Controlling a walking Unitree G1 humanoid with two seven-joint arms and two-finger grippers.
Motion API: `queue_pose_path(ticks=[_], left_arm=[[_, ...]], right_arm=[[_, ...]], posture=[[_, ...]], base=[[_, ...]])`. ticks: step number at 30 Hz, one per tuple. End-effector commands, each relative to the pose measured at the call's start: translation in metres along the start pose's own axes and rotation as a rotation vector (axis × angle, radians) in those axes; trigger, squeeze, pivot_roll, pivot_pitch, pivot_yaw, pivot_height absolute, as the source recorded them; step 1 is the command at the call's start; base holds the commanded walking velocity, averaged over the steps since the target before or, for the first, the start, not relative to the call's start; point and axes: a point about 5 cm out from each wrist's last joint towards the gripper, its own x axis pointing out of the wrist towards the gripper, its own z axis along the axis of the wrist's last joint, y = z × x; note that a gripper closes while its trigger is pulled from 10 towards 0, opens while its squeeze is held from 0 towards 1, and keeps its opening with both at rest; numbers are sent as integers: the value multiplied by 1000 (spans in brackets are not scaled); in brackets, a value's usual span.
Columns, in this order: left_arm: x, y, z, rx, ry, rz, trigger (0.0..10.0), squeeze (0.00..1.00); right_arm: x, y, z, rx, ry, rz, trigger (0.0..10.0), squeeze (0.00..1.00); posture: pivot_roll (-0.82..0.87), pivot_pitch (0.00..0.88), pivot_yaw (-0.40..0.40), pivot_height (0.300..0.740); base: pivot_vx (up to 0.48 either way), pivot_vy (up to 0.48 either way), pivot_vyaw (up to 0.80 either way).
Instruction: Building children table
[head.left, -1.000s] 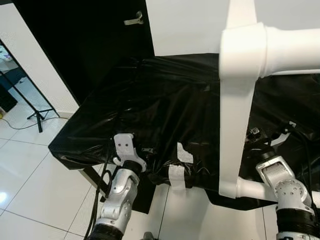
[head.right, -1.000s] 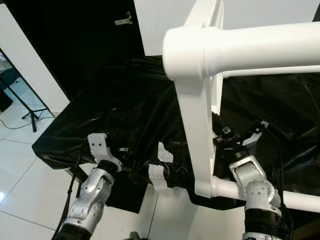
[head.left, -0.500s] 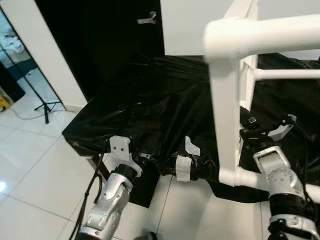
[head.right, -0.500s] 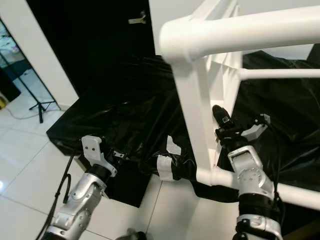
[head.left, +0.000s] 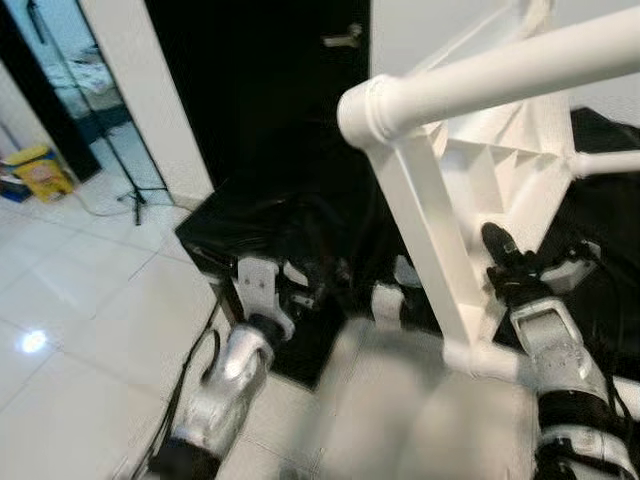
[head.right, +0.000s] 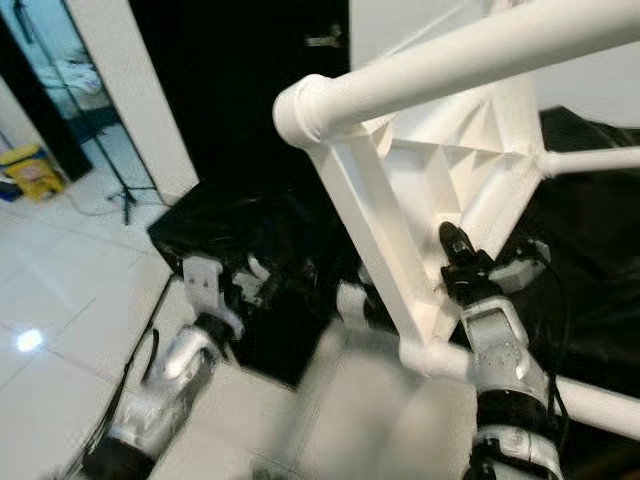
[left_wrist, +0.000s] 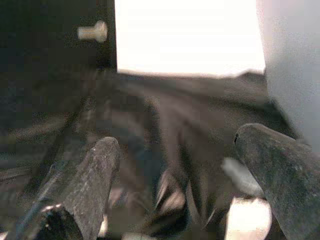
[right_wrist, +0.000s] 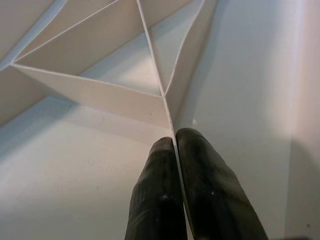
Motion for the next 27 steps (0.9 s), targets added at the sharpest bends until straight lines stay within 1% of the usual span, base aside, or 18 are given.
queue_pose_path(ticks=[1, 3, 4, 5, 7, 8, 9, 10, 13, 16, 19, 27], left_arm=[[-9, -13, -8, 3, 38, -328, 10000, 0], [-2, -8, -10, 28, 40, -250, 10000, 0], [-2, -8, -10, 28, 40, -250, 10000, 0], [0, -6, -10, 35, 37, -227, 10000, 0], [4, 3, -9, 63, 32, -167, 10000, 0], [4, 3, -9, 63, 32, -167, 10000, 0], [6, 8, -7, 70, 29, -130, 10000, 0], [6, 8, -7, 70, 29, -130, 10000, 0], [8, 21, -5, 83, 23, -39, 10000, 0], [8, 23, -5, 79, 22, -23, 10000, 0], [9, 25, -5, 72, 19, -31, 10000, 0], [8, 23, -9, 63, 20, -40, 10000, 0]], right_arm=[[-5, -13, -6, 15, 19, -86, 0, 0], [-2, -12, -4, 5, 7, -90, 0, 0], [-2, -12, -4, 5, 7, -90, 0, 0], [0, -12, -3, 0, 2, -94, 0, 0], [3, -12, -1, -4, -4, -95, 0, 0], [3, -12, -1, -4, -4, -95, 0, 0], [4, -11, -1, -6, -4, -91, 0, 0], [4, -11, -1, -6, -4, -91, 0, 0], [7, -9, -1, -11, -4, -84, 0, 0], [9, -8, -1, -11, -5, -81, 0, 0], [10, -8, -1, -13, -6, -79, 0, 0], [10, -7, -3, -9, -5, -77, 0, 0]], posture=[[97, 0, 108, 740], [96, 0, 110, 740], [96, 0, 110, 740], [97, 0, 110, 740], [102, 0, 109, 740], [102, 0, 109, 740], [104, 0, 109, 740], [104, 0, 109, 740], [112, 0, 106, 740], [114, 0, 106, 740], [115, 0, 104, 740], [114, 0, 103, 740]], base=[[0, 0, 0], [0, 0, 0], [0, 0, 0], [0, 0, 0], [0, 0, 0], [0, 0, 0], [0, 0, 0], [0, 0, 0], [0, 0, 0], [0, 0, 0], [0, 0, 0], [0, 0, 0]])
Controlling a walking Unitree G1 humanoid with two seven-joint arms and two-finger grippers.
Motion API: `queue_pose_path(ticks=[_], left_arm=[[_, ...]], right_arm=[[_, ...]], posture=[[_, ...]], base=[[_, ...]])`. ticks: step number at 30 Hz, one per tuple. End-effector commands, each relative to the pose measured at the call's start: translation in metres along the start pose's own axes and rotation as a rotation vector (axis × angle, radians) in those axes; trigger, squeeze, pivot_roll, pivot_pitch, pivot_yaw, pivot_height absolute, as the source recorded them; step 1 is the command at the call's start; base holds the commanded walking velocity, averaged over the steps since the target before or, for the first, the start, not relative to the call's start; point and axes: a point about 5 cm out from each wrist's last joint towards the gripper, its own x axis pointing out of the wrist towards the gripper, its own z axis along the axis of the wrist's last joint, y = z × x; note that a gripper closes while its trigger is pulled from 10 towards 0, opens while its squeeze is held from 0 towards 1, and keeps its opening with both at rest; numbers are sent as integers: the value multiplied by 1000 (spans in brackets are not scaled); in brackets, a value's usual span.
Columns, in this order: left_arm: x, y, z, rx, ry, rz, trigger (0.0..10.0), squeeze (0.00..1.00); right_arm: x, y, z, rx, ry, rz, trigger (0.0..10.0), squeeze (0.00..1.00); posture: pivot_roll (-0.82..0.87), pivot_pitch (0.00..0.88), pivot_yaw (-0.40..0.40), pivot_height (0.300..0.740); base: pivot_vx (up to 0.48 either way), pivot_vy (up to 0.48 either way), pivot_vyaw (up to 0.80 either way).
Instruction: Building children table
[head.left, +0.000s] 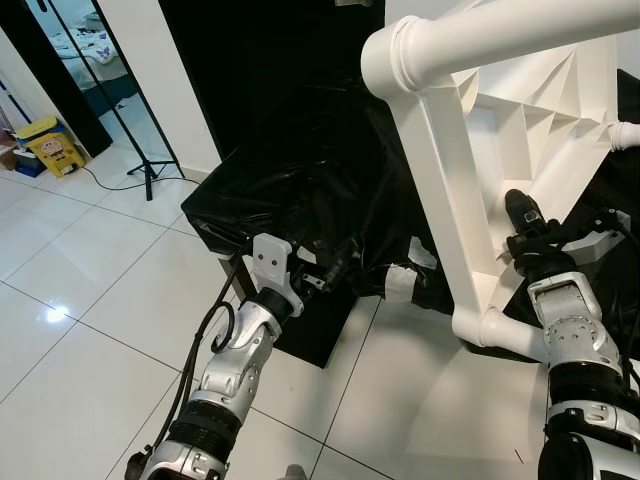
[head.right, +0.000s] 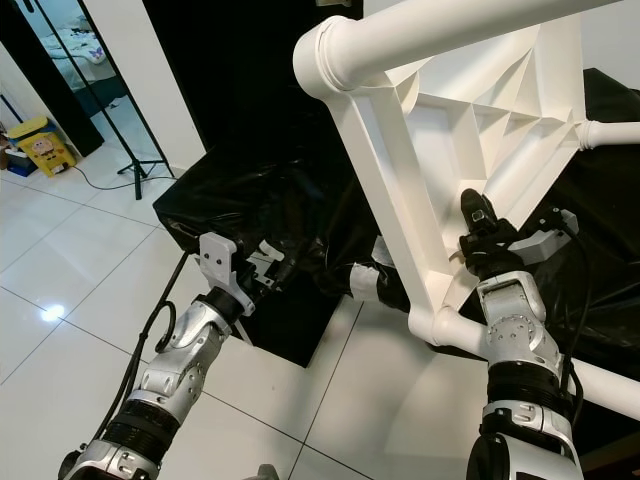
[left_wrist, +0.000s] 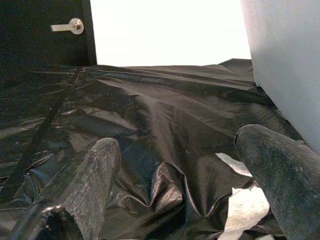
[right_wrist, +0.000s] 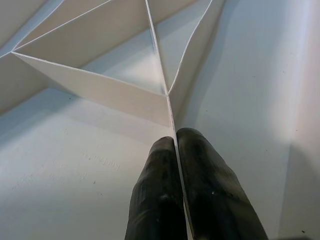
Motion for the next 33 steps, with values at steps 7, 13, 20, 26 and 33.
queue_pose_path(ticks=[7, 13, 20, 26, 33], left_arm=[[-3, 3, -6, -6, 12, 55, 10000, 0], [-1, 0, -6, -12, 14, 46, 10000, 0], [-1, 0, -7, -14, 17, 49, 10000, 0], [-2, -1, -8, -7, 21, 52, 10000, 0], [-4, -1, -9, 1, 24, 52, 10000, 0]], right_arm=[[-16, -20, -17, 33, 46, -112, 0, 0], [-18, -22, -17, 33, 41, -116, 0, 0], [-19, -22, -17, 33, 40, -116, 0, 0], [-18, -22, -17, 39, 42, -112, 0, 0], [-21, -23, -18, 52, 48, -123, 10000, 1000]], posture=[[110, 0, 111, 740], [107, 0, 113, 740], [109, 0, 110, 740], [111, 0, 112, 740], [110, 0, 114, 740]], base=[[0, 0, 0], [0, 0, 0], [0, 0, 0], [0, 0, 0], [0, 0, 0]])
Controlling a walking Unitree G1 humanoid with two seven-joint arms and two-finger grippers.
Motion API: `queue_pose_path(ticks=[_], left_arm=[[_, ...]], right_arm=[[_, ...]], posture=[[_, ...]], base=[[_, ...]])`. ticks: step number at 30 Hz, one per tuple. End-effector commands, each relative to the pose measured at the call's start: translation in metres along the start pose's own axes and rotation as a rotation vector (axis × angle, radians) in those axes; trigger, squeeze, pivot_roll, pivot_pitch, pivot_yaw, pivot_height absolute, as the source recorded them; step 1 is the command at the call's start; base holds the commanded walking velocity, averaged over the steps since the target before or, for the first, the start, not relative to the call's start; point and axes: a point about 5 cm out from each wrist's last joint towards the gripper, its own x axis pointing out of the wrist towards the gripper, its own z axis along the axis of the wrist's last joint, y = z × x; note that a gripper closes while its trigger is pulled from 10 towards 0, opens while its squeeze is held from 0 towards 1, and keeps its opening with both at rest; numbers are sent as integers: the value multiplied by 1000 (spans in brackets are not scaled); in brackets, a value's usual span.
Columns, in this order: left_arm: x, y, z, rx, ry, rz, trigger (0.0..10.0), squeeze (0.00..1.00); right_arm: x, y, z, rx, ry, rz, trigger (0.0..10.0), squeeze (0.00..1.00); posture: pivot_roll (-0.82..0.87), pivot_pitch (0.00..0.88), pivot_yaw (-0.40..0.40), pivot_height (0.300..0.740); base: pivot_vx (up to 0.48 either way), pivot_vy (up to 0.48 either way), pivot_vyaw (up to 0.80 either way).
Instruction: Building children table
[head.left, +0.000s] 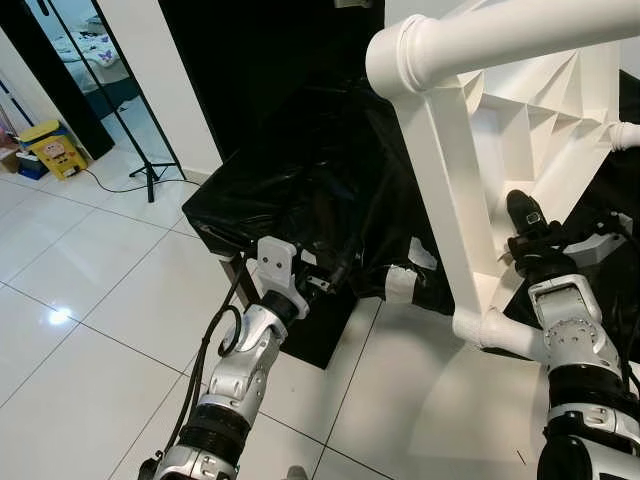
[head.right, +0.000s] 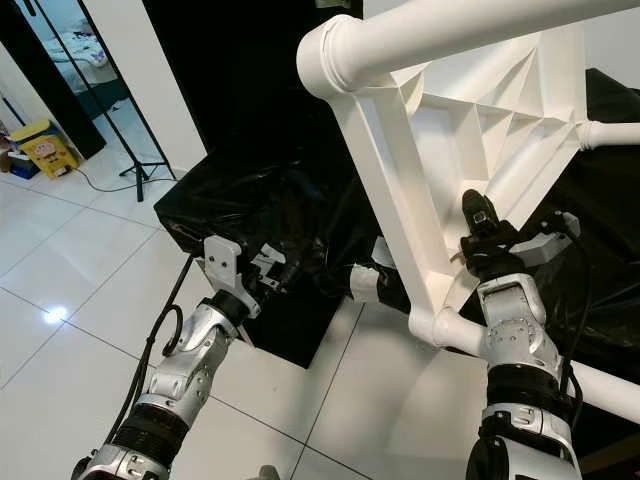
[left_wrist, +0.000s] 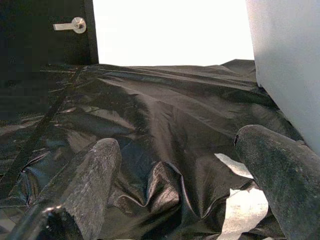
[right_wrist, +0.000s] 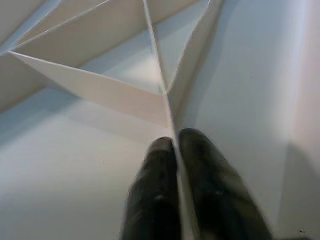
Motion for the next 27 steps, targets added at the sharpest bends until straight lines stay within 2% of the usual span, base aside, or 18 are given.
queue_pose_path(ticks=[1, 4, 5, 6, 27], left_arm=[[-5, 4, -5, 6, 23, 33, 10000, 0], [-5, 4, -5, 9, 24, 33, 10000, 0], [-6, 4, -5, 11, 26, 32, 10000, 0], [-6, 4, -6, 12, 27, 31, 10000, 0], [-4, 0, -5, 10, 18, 11, 10000, 0]], right_arm=[[-17, -21, -18, 43, 62, -113, 10000, 1000], [-19, -22, -18, 41, 59, -116, 10000, 1000], [-19, -22, -18, 41, 58, -117, 10000, 341], [-19, -22, -18, 41, 56, -118, 10000, 0], [-20, -22, -16, 43, 52, -121, 10000, 0]], posture=[[110, 0, 114, 740], [109, 0, 115, 740], [108, 0, 116, 740], [108, 0, 116, 740], [102, 0, 119, 740]], base=[[0, 0, 0], [0, 0, 0], [0, 0, 0], [0, 0, 0], [0, 0, 0]])
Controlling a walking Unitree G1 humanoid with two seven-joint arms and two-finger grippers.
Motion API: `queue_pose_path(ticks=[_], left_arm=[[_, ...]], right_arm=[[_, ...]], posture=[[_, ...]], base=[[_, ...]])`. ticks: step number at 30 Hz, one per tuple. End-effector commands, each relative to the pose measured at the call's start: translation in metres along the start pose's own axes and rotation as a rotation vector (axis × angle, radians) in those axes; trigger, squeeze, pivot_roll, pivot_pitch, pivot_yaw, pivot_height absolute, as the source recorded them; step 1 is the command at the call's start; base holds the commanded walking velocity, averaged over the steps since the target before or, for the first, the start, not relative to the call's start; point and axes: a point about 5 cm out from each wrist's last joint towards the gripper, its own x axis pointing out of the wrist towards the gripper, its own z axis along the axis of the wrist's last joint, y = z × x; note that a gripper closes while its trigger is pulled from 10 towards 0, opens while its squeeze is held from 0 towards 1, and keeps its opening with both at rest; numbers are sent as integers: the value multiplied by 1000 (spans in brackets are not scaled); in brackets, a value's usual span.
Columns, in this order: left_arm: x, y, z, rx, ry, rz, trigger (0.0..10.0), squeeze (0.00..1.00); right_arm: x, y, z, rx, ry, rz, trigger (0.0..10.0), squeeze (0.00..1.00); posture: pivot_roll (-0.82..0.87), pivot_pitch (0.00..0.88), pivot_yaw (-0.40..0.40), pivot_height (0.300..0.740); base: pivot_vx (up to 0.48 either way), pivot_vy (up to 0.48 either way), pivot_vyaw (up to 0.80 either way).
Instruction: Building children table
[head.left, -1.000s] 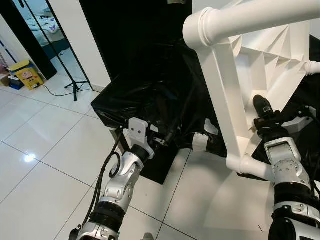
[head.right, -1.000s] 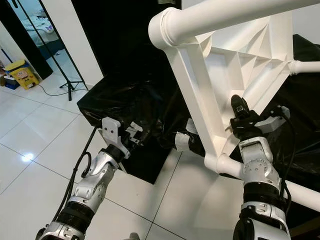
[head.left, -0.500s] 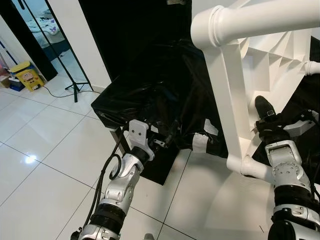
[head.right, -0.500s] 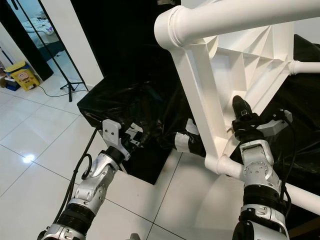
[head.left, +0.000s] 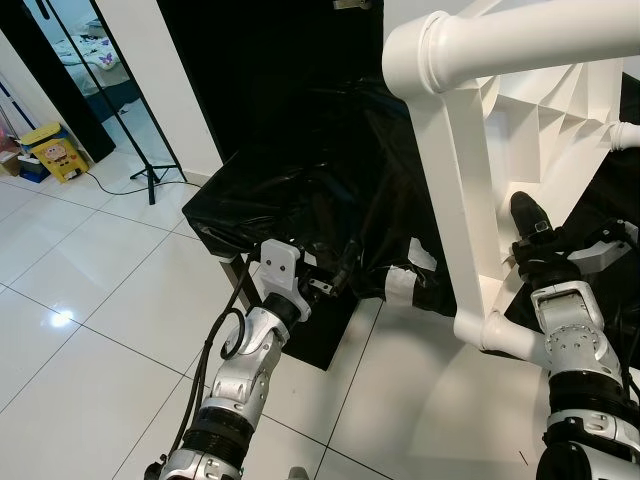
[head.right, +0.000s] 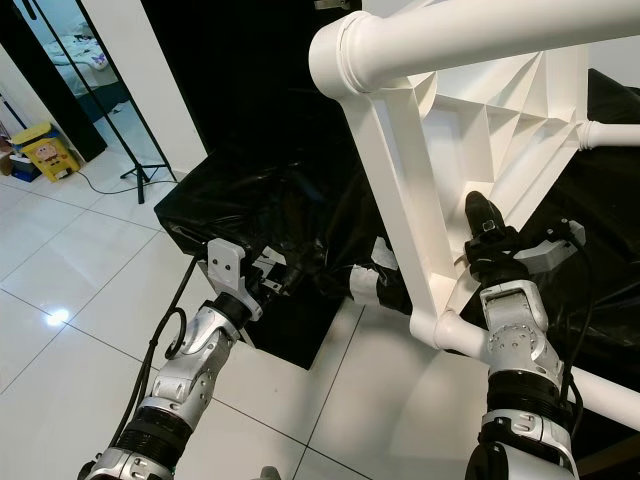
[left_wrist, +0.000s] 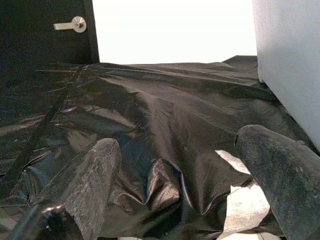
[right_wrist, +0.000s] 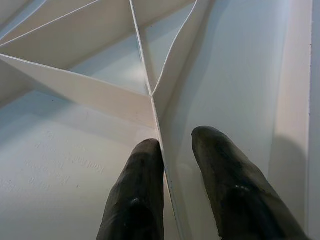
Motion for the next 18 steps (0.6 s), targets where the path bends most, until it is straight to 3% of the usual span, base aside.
queue_pose_path(ticks=[1, 6, 13, 18], left_arm=[[-3, 2, -3, -3, 11, 1, 10000, 0], [-4, 0, -2, -18, 8, -18, 10000, 0], [1, -22, 11, -167, -54, -200, 10000, 0], [6, -33, 17, -179, -68, -296, 10000, 0]], right_arm=[[-15, -19, -16, 28, 67, -110, 10000, 0], [-15, -19, -16, 28, 67, -111, 10000, 0], [-14, -19, -16, 26, 63, -114, 10000, 0], [-13, -19, -16, 26, 61, -114, 10000, 0]], posture=[[102, 0, 119, 740], [102, 0, 119, 740], [103, 0, 120, 740], [103, 0, 122, 740]], base=[[0, 0, 0], [0, 0, 0], [0, 0, 0], [0, 0, 0]])
